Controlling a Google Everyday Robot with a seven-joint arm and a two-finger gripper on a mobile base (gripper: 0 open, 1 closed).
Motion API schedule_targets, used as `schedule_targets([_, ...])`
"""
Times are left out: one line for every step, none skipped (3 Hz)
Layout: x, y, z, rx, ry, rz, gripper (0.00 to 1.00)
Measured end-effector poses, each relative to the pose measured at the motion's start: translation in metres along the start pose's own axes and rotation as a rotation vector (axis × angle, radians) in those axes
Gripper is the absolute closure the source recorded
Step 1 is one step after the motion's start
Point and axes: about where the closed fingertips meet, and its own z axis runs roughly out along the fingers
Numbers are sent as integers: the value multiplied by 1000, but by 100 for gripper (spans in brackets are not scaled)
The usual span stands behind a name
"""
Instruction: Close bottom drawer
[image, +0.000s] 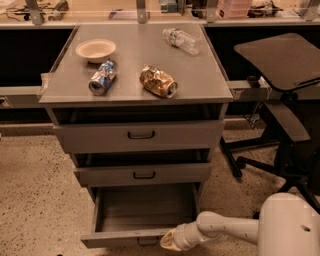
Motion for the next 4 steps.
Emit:
schedule_targets([11,-5,6,31,46,1,100])
schedule_targets([18,-8,8,68,89,36,100])
schedule_targets([19,-9,9,74,94,41,81])
schedule_targets([19,-9,9,74,94,41,50])
